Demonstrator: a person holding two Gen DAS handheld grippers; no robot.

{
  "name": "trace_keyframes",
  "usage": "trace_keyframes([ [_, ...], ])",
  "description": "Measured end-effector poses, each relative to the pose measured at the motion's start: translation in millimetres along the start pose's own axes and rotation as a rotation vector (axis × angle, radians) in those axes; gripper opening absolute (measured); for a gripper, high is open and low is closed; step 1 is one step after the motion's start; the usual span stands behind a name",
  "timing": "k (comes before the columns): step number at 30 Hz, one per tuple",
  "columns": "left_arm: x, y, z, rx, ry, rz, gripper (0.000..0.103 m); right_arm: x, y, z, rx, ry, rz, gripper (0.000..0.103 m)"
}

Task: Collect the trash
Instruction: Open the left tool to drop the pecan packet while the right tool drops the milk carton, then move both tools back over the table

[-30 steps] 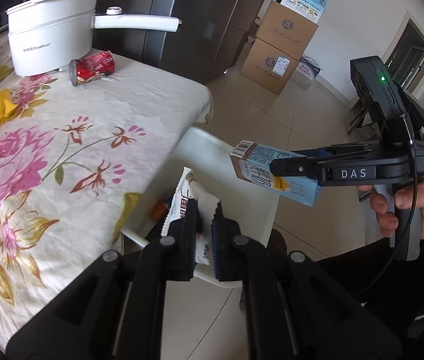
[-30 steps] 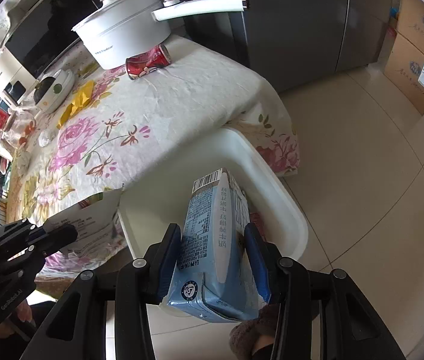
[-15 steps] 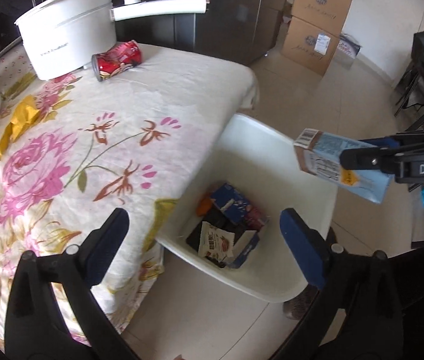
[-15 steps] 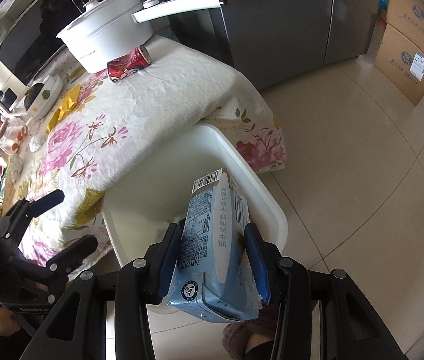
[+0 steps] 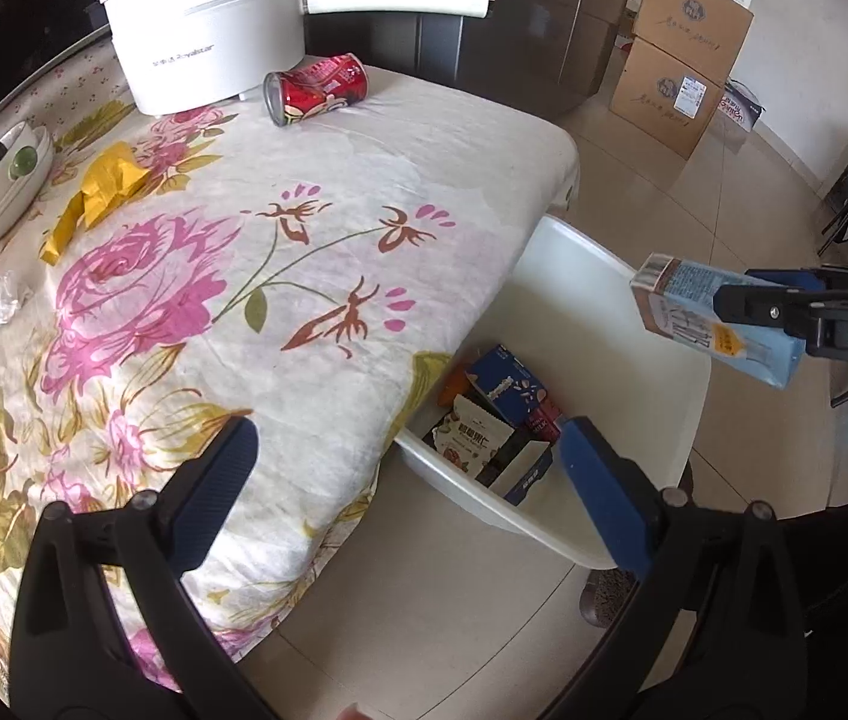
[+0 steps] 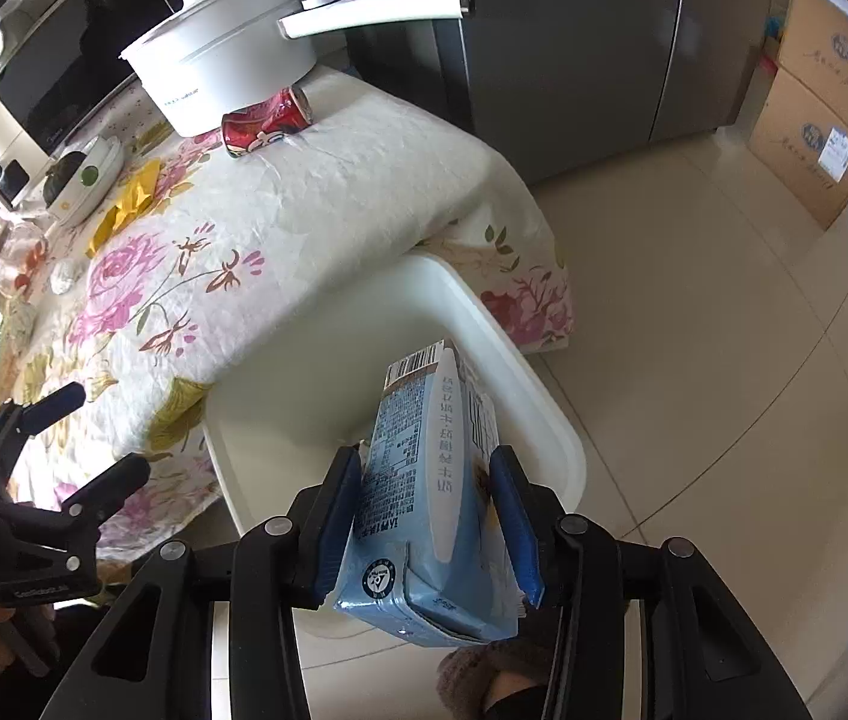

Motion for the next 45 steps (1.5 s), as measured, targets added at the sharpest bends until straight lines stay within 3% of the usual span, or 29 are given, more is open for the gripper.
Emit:
trace_keyframes([
  [2, -7, 2, -3, -0.008, 0.003, -0.017, 0.1, -5, -3, -3, 0.018, 0.001, -0.003, 0.074],
  [19, -76, 29, -40, 0.01, -0.051, -0.131, 0.1, -51, -12, -7, 0.017, -0.039, -0.052, 0.077],
  [29, -129, 37, -67, 0.059, -0.081, -0.25, 0.1, -97, -23, -10, 0.029, -0.062, -0.097, 0.08],
  [38, -204, 32, -80, 0.117, -0.167, -0.388, 0.1, -150, -47, -8, 0.046, -0.096, -0.135, 0.083],
  [45, -261, 10, -60, 0.141, -0.253, -0.412, 0.1, -190, -79, 20, 0.026, -0.076, -0.209, 0.084],
])
Point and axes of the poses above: each gripper's, at about its wrist camera, not at the fingertips, and z roughly the way its jaws point, x to its right, y to its underside, the point moved 4 cm from there along z, roughly the way its jaws point, and after that the axes turned 1 degree about x, right-handed, at the moved point
